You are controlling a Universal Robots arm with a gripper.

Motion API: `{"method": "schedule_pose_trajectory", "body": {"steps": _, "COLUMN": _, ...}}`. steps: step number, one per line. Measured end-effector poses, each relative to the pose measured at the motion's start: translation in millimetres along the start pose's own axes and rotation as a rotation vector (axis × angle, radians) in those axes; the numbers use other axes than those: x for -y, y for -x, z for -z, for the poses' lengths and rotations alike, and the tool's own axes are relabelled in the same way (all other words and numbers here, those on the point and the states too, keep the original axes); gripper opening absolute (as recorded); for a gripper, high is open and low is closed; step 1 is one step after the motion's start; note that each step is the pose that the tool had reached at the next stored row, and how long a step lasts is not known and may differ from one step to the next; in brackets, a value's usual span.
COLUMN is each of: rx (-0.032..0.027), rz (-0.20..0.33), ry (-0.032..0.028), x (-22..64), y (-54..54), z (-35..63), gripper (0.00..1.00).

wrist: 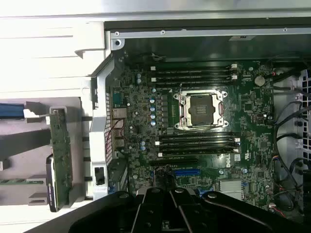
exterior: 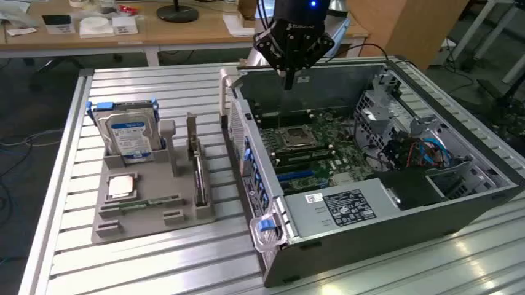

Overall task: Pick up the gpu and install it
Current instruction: 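Reach for the gpu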

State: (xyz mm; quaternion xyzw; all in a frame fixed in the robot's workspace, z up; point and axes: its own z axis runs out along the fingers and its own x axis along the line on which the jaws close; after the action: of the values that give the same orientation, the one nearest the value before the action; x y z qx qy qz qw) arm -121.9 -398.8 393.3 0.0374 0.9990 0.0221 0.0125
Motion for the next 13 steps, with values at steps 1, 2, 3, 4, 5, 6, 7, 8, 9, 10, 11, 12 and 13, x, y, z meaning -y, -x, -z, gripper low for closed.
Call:
{"method": "schedule_pose_trajectory", "body": {"steps": 1, "rx": 0.0, "rz": 0.0, "ry": 0.0, "x": 0.0, "y": 0.0, "z": 0.0, "gripper": 0.11}}
{"method": "schedule_pose_trajectory", "body": {"steps": 2, "rx": 0.0, "rz": 0.0, "ry": 0.0, "x": 0.0, "y": 0.0, "z": 0.0, "gripper": 0.11}}
{"method": "schedule_pose_trajectory", "body": {"steps": 3, "rx": 0.0, "rz": 0.0, "ry": 0.0, "x": 0.0, "y": 0.0, "z": 0.0, "gripper": 0.11}}
{"method": "schedule_pose_trajectory", "body": {"steps": 4, "rx": 0.0, "rz": 0.0, "ry": 0.0, "x": 0.0, "y": 0.0, "z": 0.0, "gripper": 0.11}}
{"method": "schedule_pose_trajectory", "body": {"steps": 5, "rx": 0.0, "rz": 0.0, "ry": 0.0, "x": 0.0, "y": 0.0, "z": 0.0, "gripper": 0.11}}
{"method": "schedule_pose_trajectory", "body": {"steps": 6, "rx": 0.0, "rz": 0.0, "ry": 0.0, "x": 0.0, "y": 0.0, "z": 0.0, "gripper": 0.11}}
{"method": "schedule_pose_trajectory", "body": {"steps": 7, "rx": 0.0, "rz": 0.0, "ry": 0.0, "x": 0.0, "y": 0.0, "z": 0.0, "gripper": 0.11}}
{"method": "schedule_pose_trajectory", "body": {"steps": 8, "rx": 0.0, "rz": 0.0, "ry": 0.0, "x": 0.0, "y": 0.0, "z": 0.0, "gripper": 0.11}}
{"method": "schedule_pose_trajectory", "body": {"steps": 9, "rx": 0.0, "rz": 0.0, "ry": 0.0, "x": 0.0, "y": 0.0, "z": 0.0, "gripper": 0.11}}
{"method": "schedule_pose_trajectory", "body": {"steps": 10, "rx": 0.0, "rz": 0.0, "ry": 0.0, "x": 0.0, "y": 0.0, "z": 0.0, "gripper": 0.11}}
{"method": "schedule_pose_trajectory", "body": {"steps": 11, "rx": 0.0, "rz": 0.0, "ry": 0.0, "x": 0.0, "y": 0.0, "z": 0.0, "gripper": 0.11}}
{"method": "schedule_pose_trajectory", "body": {"steps": 12, "rx": 0.0, "rz": 0.0, "ry": 0.0, "x": 0.0, "y": 0.0, "z": 0.0, "gripper": 0.11}}
{"method": "schedule_pose_trajectory", "body": {"steps": 13, "rx": 0.0, "rz": 0.0, "ry": 0.0, "x": 0.0, "y": 0.0, "z": 0.0, "gripper": 0.11}}
